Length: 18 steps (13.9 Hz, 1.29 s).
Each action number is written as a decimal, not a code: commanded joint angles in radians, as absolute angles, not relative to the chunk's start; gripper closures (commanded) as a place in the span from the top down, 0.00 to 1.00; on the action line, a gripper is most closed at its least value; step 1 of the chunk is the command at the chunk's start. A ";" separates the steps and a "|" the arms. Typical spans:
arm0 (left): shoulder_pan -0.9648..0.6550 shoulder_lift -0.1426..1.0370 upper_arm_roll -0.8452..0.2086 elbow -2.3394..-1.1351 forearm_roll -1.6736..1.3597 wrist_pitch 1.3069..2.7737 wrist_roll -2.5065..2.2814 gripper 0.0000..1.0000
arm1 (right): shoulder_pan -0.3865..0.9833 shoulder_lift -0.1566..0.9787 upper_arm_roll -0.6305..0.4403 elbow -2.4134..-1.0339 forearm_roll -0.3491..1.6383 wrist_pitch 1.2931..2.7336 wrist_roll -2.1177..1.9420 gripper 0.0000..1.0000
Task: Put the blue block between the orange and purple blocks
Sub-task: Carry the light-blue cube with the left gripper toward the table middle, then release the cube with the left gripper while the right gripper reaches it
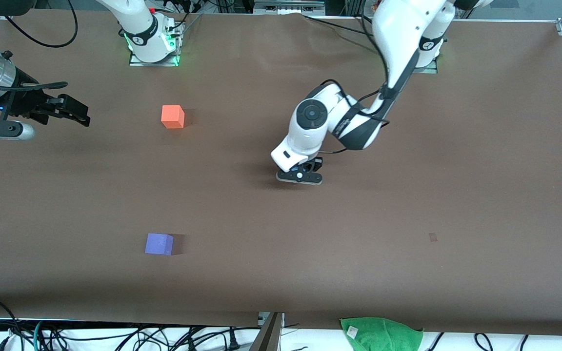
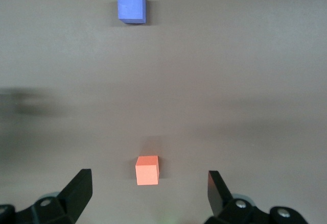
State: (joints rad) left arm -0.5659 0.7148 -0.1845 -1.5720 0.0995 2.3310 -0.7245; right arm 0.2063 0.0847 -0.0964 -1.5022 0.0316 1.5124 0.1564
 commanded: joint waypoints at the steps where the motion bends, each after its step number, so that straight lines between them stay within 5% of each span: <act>1: -0.597 0.797 -0.169 -1.526 0.155 2.373 -0.843 0.14 | 0.202 0.083 -0.098 -1.496 0.044 1.500 0.149 1.00; 2: -0.598 0.802 -0.169 -1.526 0.155 2.388 -0.853 0.36 | 0.202 0.083 -0.098 -1.496 0.044 1.500 0.149 1.00; 3: -0.597 0.802 -0.169 -1.526 0.156 2.390 -0.851 0.99 | 0.202 0.083 -0.098 -1.494 0.046 1.500 0.149 1.00; 8: -0.583 0.692 -0.176 -1.536 0.155 2.314 -0.847 1.00 | 0.199 0.087 -0.098 -1.490 0.045 1.526 0.150 1.00; 13: -0.558 0.415 -0.172 -1.525 0.144 1.918 -0.805 1.00 | 0.205 0.147 -0.094 -1.491 0.045 1.539 0.164 1.00; 18: -0.268 0.245 -0.173 -1.433 0.132 1.533 -0.516 1.00 | 0.230 0.316 -0.077 -1.494 0.070 1.525 0.149 1.00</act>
State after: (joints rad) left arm -0.4058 0.2697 -0.1596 -1.4714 0.1404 1.6494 -0.6816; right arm 0.2242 0.2766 -0.0778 -1.5208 0.0411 1.5305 0.1560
